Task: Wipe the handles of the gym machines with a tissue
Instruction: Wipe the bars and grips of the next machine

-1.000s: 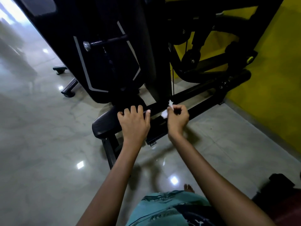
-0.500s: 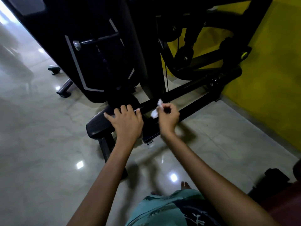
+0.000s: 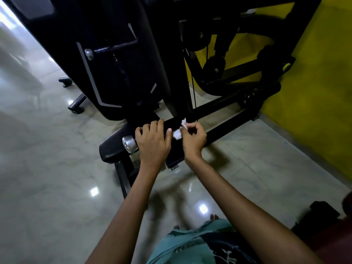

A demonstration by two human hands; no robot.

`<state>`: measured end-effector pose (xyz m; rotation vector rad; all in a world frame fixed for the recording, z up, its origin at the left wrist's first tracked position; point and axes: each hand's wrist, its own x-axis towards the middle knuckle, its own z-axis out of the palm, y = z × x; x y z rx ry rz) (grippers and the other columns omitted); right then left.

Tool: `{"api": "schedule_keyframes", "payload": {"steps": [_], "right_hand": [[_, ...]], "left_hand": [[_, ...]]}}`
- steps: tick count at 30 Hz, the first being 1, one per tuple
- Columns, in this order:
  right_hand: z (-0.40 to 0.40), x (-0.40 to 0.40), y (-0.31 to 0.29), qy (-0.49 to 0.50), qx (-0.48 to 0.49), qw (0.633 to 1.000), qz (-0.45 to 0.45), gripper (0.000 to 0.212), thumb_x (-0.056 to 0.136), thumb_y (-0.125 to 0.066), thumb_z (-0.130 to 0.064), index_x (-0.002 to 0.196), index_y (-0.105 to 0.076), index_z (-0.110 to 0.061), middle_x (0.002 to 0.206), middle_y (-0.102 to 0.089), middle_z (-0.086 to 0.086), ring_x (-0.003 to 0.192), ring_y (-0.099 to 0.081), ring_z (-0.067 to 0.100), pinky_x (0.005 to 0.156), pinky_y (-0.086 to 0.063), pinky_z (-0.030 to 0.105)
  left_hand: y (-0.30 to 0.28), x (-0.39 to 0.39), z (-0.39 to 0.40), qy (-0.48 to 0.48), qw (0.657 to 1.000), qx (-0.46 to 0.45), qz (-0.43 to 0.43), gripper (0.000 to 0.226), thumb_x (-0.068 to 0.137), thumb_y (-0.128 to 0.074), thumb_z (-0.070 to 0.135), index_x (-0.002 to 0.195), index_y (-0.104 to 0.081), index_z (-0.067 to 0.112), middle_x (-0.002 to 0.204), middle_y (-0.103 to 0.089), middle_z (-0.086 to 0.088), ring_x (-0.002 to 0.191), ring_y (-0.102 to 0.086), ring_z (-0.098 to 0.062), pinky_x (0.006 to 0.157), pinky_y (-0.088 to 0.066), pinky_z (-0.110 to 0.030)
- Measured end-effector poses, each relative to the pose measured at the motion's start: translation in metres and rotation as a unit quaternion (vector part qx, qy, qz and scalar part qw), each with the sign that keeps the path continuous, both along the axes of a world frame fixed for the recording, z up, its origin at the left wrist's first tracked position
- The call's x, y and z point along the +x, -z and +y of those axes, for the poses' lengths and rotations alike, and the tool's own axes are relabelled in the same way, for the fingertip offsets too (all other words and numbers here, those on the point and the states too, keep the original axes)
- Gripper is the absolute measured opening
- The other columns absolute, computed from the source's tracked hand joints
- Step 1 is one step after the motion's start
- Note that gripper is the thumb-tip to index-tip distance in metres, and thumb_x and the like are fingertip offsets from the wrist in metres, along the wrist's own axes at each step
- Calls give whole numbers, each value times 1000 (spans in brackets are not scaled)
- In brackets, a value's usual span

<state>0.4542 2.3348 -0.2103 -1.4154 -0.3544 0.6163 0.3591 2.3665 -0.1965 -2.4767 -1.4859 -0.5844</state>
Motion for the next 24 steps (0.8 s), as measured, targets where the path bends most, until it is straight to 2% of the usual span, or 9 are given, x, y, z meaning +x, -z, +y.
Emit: {"api": "schedule_keyframes", "payload": {"steps": [5,8,11,13,15,17,19,21,24], "right_hand": [[3,51,-3,71,7,996,51,12,82,-64,4,85,-60,-7,89,-63,11,73,-60,9,60,-50,10],[5,56,-1,70,-2,997,45,12,81,-64,5,86,-60,-5,89,-64,12,73,-59,10,60,-49,9],[3,35,1,12,-8,999,31,18,81,-65,5,76,-58,-12,81,-62,4,71,-58,9,62,-48,12],[2,35,1,4,-2,999,35,23,80,-65,5,73,-57,-16,78,-61,2,70,-59,7,61,-48,12],[4,53,-2,35,-3,998,53,18,81,-64,4,78,-58,-12,79,-61,2,68,-58,5,57,-47,9],[6,75,-6,74,2,994,76,17,82,-64,4,81,-57,-11,77,-60,0,69,-57,6,56,-47,7],[7,84,-6,84,4,994,76,16,82,-63,6,82,-57,-8,75,-58,-3,69,-56,5,58,-47,6],[7,78,-5,70,-4,996,58,14,82,-63,6,85,-58,-6,75,-57,-4,67,-55,2,58,-46,5],[6,75,0,50,1,998,45,15,80,-65,7,81,-60,-7,74,-60,-1,66,-57,3,59,-47,7]], "left_hand": [[-2,1,-1,-13,1000,-11,2,42,91,-40,38,112,-63,10,96,-65,-8,85,-60,-27,84,-43,-42],[-8,9,-5,-47,998,-40,9,46,90,-35,39,112,-62,8,99,-65,-11,90,-58,-31,88,-40,-45],[-22,27,-4,-105,985,-133,19,48,95,-35,41,124,-52,8,122,-55,-14,115,-47,-34,104,-24,-52],[-22,41,-3,-84,986,-143,16,50,96,-37,43,130,-47,8,133,-48,-13,126,-39,-32,110,-19,-52],[-17,53,-4,-49,990,-132,21,53,94,-35,45,129,-50,9,129,-53,-12,123,-44,-30,109,-24,-52],[-7,58,-7,-52,994,-87,36,56,88,-34,47,122,-57,9,114,-62,-11,108,-56,-30,101,-34,-53],[2,55,-9,-50,996,-51,60,54,86,-38,46,120,-58,10,107,-62,-9,99,-58,-28,96,-40,-50],[8,52,-7,-39,997,-22,63,52,86,-41,46,121,-57,10,107,-62,-9,99,-58,-27,95,-39,-48],[12,53,-5,-35,998,-5,56,54,86,-43,46,121,-56,9,108,-61,-10,100,-57,-29,95,-30,-46]]}}
